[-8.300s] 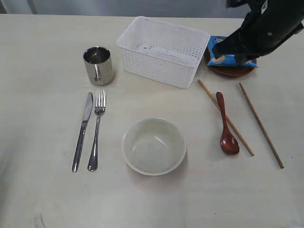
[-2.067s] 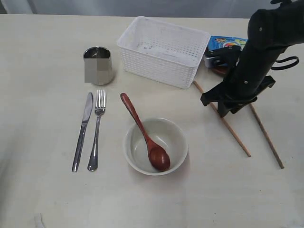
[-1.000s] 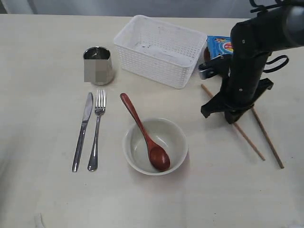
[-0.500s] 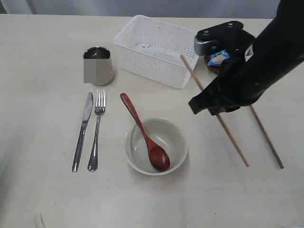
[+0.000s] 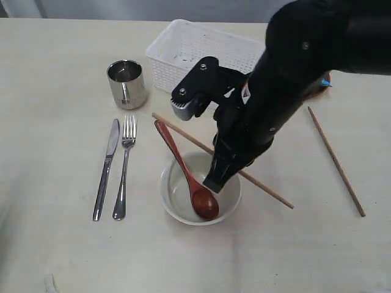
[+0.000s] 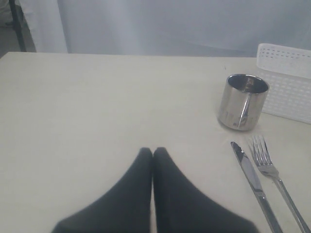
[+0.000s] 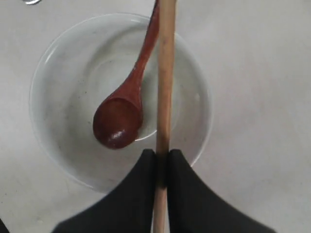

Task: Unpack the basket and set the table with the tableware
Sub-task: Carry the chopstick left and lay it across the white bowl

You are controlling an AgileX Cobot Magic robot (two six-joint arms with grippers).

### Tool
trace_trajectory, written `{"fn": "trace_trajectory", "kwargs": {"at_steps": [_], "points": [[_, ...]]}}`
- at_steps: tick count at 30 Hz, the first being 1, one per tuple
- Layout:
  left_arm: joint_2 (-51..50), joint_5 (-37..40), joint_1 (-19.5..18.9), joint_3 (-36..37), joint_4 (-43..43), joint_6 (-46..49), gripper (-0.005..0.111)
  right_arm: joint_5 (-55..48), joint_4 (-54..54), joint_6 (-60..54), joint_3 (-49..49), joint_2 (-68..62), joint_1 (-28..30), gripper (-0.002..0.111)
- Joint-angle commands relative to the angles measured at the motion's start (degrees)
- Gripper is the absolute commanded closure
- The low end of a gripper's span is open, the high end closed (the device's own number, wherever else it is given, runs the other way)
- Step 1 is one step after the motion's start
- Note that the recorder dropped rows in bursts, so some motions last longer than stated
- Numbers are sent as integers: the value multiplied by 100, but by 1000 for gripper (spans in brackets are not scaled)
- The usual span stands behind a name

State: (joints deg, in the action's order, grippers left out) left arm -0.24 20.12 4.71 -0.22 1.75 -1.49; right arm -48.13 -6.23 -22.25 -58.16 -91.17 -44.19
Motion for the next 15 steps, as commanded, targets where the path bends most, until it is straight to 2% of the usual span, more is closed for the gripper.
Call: {"fn": "trace_trajectory", "kwargs": {"at_steps": [1,8,15], "points": [[24,-49,-17,22,2,16,107,-653,10,-498,-571,-340,-276,109],[24,-49,-17,22,2,16,107,-1482,10,-641,-1325,-1034,-592,109],[24,-49,-17,22,2,16,107,-1484,42,-483,-1342,-1335,-593,109]]}}
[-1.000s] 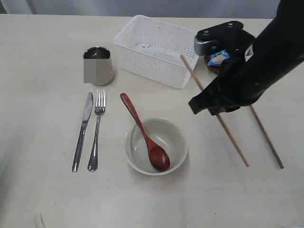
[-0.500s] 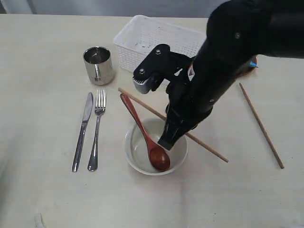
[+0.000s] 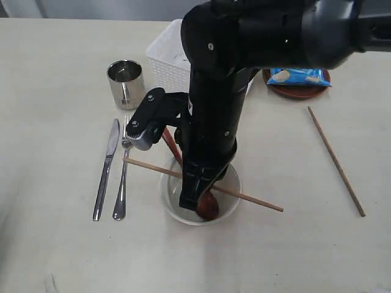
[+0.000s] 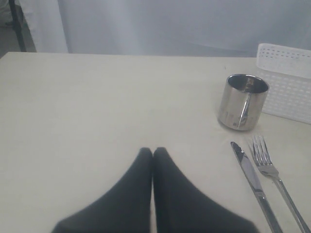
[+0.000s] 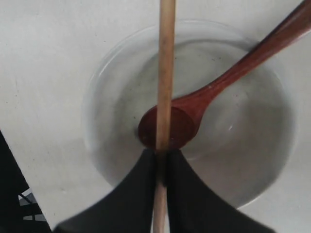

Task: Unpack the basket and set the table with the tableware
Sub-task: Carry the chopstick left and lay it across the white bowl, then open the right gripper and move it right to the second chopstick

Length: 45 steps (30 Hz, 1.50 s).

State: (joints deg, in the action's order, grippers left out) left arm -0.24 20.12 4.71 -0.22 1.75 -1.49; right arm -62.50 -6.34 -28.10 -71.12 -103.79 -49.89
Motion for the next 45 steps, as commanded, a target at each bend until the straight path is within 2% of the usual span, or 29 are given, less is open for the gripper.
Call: {"fn": "trace_trajectory", "kwargs": {"at_steps": [1,12,36,38,43,45], "points": [[24,-49,-17,22,2,16,107,-34,105,194,-45,-96,-22,109],[24,-49,-17,22,2,16,107,196,634,591,-119,-162,-22,109],[24,-49,-17,22,2,16,107,67,634,619,-157,-435,-22,108],[24,-49,-17,22,2,16,107,67,634,619,-157,-435,-22,102],[24,-49,-17,22,2,16,107,64,634,619,-157,-435,-22,77],[24,-49,-17,22,2,16,107,64,634,619,-157,-423,-22,72]]}}
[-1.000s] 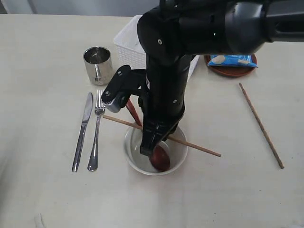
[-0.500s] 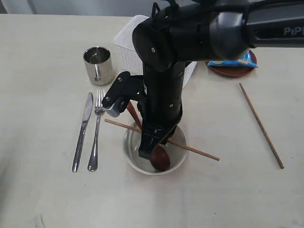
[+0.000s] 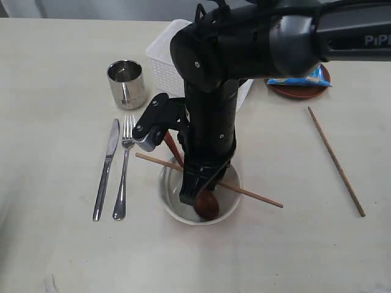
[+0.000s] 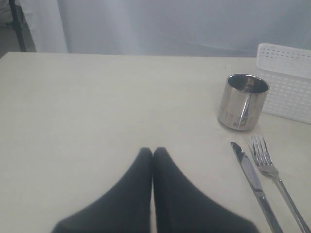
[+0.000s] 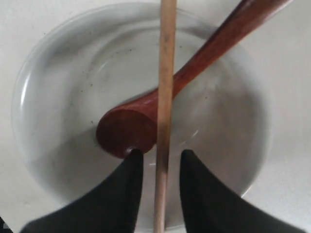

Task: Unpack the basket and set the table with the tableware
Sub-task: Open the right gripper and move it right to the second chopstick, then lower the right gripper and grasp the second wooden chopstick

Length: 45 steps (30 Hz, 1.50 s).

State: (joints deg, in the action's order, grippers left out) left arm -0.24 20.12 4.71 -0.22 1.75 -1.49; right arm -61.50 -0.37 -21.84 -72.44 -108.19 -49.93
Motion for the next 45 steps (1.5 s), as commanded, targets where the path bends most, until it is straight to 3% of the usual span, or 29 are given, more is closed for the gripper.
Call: {"fn": "trace_trajectory", "kwargs": {"at_steps": [1,9,14,16,18,24,27,37,43,45], "points": [[24,-49,-17,22,2,16,107,-48,37,-7,-25,16,-19,72],[24,-49,-17,22,2,16,107,-367,155,79,-318,681,-19,73],[24,-49,-17,22,2,16,107,-346,1339,1100,-338,1327,118,74],[24,-49,-17,22,2,16,107,-346,1478,1425,-281,1521,393,84],[24,-49,-17,22,2,16,107,-229,1376,1530,-29,1786,1042,109],[24,-49,-17,22,2,16,107,1342,1073,2423,1505,1986,3358,109],[24,-49,-17,22,2,16,107,1687,627,2294,1776,1735,3818,108],[24,-49,-17,22,2,16,107,1815,306,2086,1794,849,4361,108],[24,-49,-17,22,2,16,107,1963,175,1808,1794,788,4385,108],[24,-49,-17,22,2,16,107,1963,37,1687,1794,739,4385,102]]}}
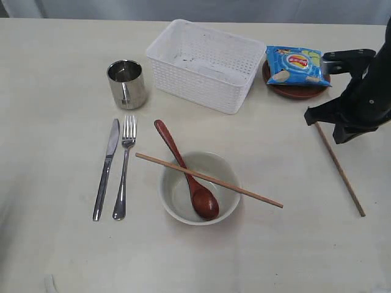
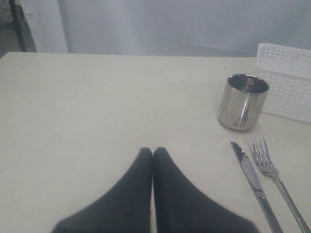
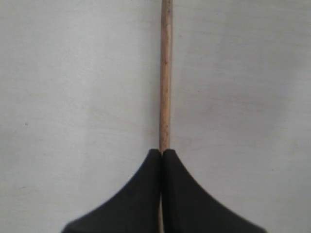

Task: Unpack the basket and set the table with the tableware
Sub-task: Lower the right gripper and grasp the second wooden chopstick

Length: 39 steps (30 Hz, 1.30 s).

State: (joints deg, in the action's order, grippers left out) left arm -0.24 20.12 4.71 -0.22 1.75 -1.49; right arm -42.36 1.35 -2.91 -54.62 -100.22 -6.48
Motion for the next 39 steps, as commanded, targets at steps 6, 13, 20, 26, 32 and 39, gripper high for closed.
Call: {"fn": "trace_trajectory", "kwargs": {"at_steps": [6,13,20,26,32,39], "points": [[24,-49,-17,22,2,16,107,103,-135,-246,12,-275,41,67],[24,-49,-17,22,2,16,107,210,-135,-360,12,-332,41,67],[24,-49,-17,22,2,16,107,270,-135,-574,2,-574,41,67],[24,-49,-17,22,4,-1,107,333,-135,-720,2,-671,41,67],[24,-49,-17,22,4,-1,107,333,-135,-759,2,-855,41,67],[24,-49,-17,22,4,-1,107,333,-135,-860,2,-1020,41,81]]}}
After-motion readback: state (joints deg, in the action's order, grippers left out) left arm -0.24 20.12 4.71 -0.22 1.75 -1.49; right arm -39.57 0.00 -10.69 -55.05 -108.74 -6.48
